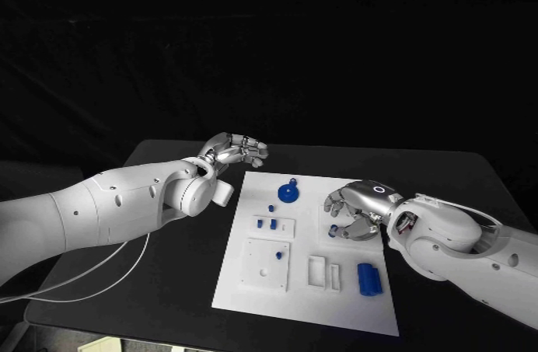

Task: Assemble the parts on the task board

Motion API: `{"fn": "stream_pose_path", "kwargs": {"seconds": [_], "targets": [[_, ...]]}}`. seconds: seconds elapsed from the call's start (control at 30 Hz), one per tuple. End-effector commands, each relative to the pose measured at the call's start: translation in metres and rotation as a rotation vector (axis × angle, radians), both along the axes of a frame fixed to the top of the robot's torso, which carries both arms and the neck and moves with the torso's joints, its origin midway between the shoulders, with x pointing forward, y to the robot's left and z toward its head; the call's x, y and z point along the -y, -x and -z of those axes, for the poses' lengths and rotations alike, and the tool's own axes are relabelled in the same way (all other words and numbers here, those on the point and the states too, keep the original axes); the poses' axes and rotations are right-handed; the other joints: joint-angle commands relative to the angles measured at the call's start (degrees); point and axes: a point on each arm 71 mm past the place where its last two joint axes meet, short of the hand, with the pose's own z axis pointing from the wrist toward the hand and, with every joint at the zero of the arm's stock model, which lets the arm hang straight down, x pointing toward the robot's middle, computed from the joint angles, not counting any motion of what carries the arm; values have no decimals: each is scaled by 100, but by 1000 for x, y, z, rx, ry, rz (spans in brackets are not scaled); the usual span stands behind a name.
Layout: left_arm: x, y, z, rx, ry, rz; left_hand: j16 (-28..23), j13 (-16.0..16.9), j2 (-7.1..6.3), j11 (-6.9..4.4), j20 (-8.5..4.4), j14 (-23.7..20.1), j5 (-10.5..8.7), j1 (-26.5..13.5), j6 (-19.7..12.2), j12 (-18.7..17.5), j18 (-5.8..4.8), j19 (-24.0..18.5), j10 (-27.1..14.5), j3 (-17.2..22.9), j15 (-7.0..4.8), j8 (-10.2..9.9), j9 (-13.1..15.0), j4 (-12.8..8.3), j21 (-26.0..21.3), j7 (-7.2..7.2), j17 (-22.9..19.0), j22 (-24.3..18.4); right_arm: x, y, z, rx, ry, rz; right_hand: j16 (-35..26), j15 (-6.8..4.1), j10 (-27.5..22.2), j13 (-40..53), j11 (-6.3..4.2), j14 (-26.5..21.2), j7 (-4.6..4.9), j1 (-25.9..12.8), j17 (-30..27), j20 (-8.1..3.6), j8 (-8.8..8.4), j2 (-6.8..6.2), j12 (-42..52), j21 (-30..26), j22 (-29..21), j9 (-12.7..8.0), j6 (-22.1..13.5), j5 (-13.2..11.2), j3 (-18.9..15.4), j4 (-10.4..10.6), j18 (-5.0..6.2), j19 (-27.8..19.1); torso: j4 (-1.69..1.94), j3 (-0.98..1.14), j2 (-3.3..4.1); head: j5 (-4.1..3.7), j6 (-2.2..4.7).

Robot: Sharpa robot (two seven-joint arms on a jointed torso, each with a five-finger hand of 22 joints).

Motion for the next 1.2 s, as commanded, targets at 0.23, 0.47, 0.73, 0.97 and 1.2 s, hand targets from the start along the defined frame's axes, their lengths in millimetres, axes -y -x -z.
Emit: {"fn": "stream_pose_path", "kwargs": {"seconds": [0.23,0.47,0.73,0.97,1.2], "targets": [[1,0,-1,8,14,9,-35,-3,9,-7,43,32,12,-11,-39,-25,20,11,-20,-23,12,8,-5,32,-38,-10,13,10,2,2,11,-52,68,-21,25,11,-169,-22,188,-13,4,86,4,-52,16,8,43,-39,-1,5,44,-96,-7,24,578,103,3,-6,-2,-16,-25],[1,0,-1,6,15,10,-41,-4,14,-6,43,33,12,-14,-40,-26,20,13,-22,-23,13,8,-5,36,-40,-10,20,11,1,2,18,-47,99,-26,38,-40,-5,-22,133,-2,-44,288,0,-53,95,84,103,-45,-7,24,157,-389,196,56,578,129,9,-8,-1,-20,-41],[1,-1,-1,5,15,10,-47,-4,18,-5,44,33,12,-19,-42,-26,20,14,-23,-25,13,8,-5,40,-43,-9,27,13,0,2,23,-35,123,-28,58,-83,167,-29,90,18,-100,441,-5,-25,174,147,132,-28,13,27,296,-582,704,263,578,154,8,-7,-3,-24,-59],[1,-1,-1,4,15,10,-54,-4,24,-5,44,34,11,-25,-42,-27,19,15,-24,-27,13,9,-6,46,-46,-9,36,15,-2,3,24,-32,122,-33,73,-110,260,-21,62,18,-134,468,2,-30,231,229,154,-9,31,47,368,-586,931,371,578,161,5,-5,-2,-28,-63],[1,-1,-1,3,15,11,-59,-4,28,-4,45,35,11,-29,-43,-27,19,16,-25,-28,14,9,-6,50,-48,-9,42,16,-5,4,25,-23,124,-36,89,-160,409,16,10,22,-184,421,9,-34,302,303,213,22,53,75,475,-587,1054,465,578,175,4,-4,-1,-31,-75]]}}
